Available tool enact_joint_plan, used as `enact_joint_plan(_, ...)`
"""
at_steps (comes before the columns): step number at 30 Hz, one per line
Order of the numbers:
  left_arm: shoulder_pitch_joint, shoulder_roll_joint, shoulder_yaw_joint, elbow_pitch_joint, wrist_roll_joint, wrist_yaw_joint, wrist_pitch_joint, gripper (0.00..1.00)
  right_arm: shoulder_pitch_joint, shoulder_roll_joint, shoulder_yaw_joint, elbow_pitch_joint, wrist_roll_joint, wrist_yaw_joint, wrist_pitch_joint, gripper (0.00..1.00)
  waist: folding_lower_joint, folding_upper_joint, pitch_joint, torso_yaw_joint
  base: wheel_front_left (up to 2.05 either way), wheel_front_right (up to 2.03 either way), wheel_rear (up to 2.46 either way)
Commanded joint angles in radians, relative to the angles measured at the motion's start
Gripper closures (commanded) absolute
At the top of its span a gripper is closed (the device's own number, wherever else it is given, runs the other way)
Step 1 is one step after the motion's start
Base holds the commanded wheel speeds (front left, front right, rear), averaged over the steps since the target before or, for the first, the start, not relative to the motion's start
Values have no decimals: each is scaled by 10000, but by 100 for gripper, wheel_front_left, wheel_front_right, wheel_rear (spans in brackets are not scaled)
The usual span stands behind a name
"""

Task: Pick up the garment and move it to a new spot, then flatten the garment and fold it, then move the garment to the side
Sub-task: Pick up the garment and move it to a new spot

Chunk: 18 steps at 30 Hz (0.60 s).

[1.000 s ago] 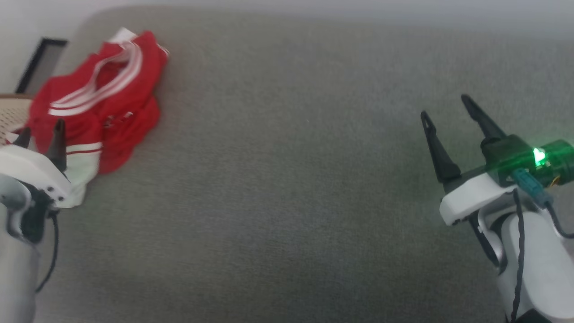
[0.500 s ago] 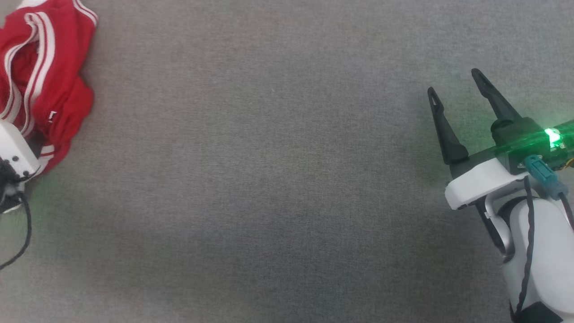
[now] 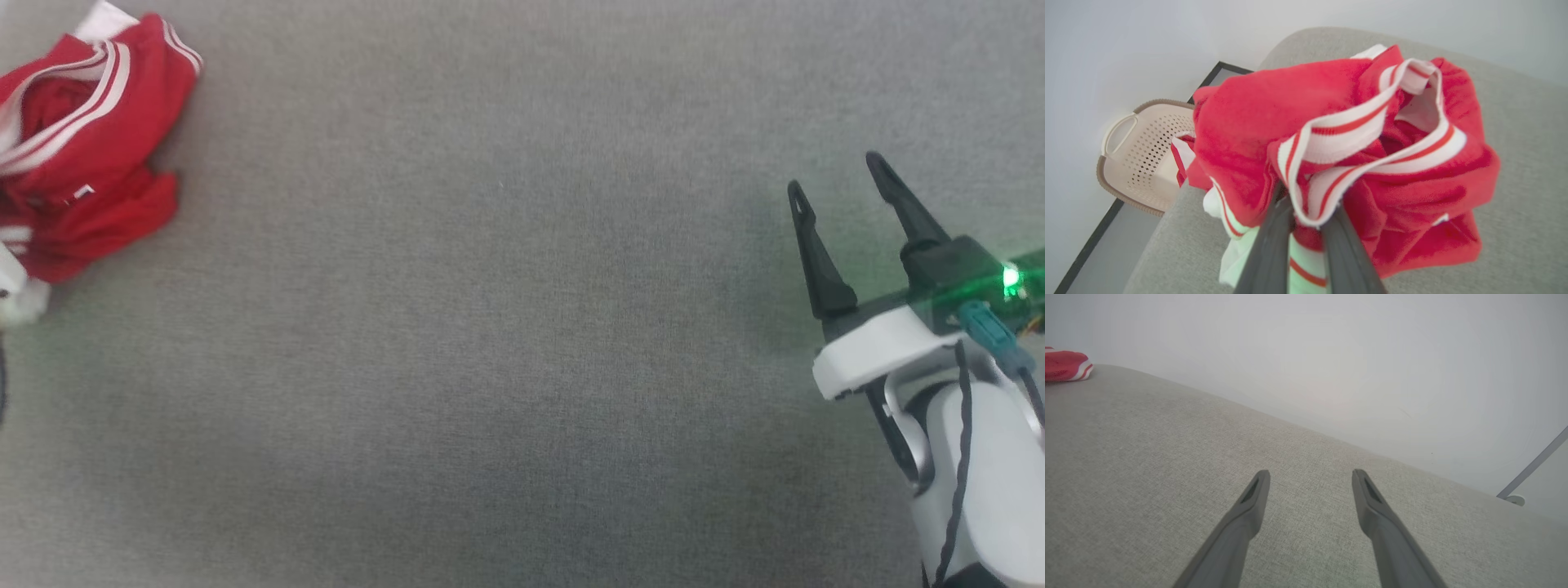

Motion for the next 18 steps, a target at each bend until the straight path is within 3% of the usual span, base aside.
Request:
enact_joint_plan(1,-48,123,-66,-128,4,3,-215,100,118,41,-68,50,56,-10,-110,0,0,0,-379,56,0,0,0)
enact_joint_plan(9,-253,1095,-732,-1665,-233,2,-1127,100,726,353,-452,460,153,-10,-463,0,0,0,-1562,76,0,0,0)
enact_joint_plan(18,-292,1920,-1214,-3982,-353,1,-572,100,1145,642,-655,755,157,-10,-732,0,0,0,-2642,24,0,0,0)
